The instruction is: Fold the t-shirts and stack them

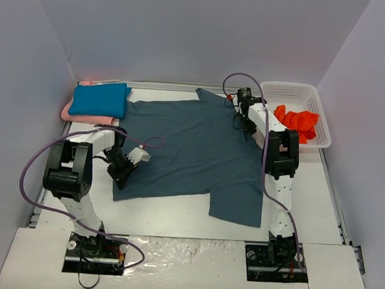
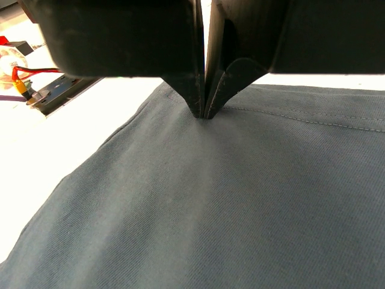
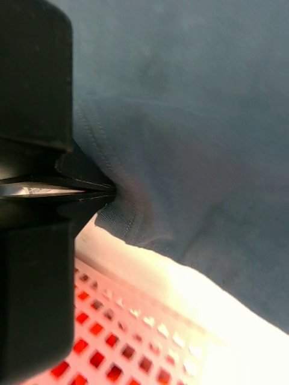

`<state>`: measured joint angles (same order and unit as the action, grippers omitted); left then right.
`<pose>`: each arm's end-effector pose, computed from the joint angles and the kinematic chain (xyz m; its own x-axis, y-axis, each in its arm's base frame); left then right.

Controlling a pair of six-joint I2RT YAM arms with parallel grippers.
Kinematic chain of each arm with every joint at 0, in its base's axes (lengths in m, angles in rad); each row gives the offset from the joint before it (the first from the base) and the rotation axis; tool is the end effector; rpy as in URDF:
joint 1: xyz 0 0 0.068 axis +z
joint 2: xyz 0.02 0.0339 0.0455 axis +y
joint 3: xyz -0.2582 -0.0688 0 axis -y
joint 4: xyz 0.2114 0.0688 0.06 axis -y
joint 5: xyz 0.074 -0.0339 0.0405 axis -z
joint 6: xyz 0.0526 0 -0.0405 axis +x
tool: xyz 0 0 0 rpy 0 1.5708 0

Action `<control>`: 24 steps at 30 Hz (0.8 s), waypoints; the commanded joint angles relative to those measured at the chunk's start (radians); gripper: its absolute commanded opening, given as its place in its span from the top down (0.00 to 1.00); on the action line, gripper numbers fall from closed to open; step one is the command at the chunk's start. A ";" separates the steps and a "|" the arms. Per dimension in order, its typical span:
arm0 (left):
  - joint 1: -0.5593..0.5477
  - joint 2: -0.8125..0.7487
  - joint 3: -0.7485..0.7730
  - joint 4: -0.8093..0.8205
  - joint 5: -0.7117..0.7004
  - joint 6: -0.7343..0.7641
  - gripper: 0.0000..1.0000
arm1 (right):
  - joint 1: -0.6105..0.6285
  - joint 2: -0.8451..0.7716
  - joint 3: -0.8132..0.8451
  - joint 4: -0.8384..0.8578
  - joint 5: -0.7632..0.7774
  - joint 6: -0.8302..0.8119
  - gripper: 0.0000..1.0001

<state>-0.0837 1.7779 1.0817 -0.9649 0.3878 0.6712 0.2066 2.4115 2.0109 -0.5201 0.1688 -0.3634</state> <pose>0.2601 -0.0418 0.1545 -0.7502 0.6407 -0.1636 0.6512 0.6728 -0.3510 0.4977 0.0953 0.1583 -0.6917 -0.5030 -0.5182 -0.3729 0.8633 -0.3401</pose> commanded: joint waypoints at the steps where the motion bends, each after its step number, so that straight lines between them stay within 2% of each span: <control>1: 0.006 -0.025 -0.019 -0.023 -0.006 0.028 0.98 | 0.001 0.061 0.052 -0.034 0.086 0.015 1.00; 10: 0.018 -0.025 -0.023 -0.025 -0.010 0.036 0.98 | -0.003 0.124 0.149 -0.032 0.120 0.011 1.00; 20: 0.024 -0.073 0.001 0.021 -0.007 -0.015 0.97 | 0.007 -0.005 0.135 -0.018 0.087 -0.006 1.00; 24: 0.022 -0.173 0.014 0.055 -0.001 -0.036 0.89 | 0.013 -0.083 0.115 -0.018 0.069 -0.011 1.00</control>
<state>-0.0696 1.7237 1.0721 -0.9279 0.3870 0.6502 0.2108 2.4676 2.1334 -0.5205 0.2527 -0.3679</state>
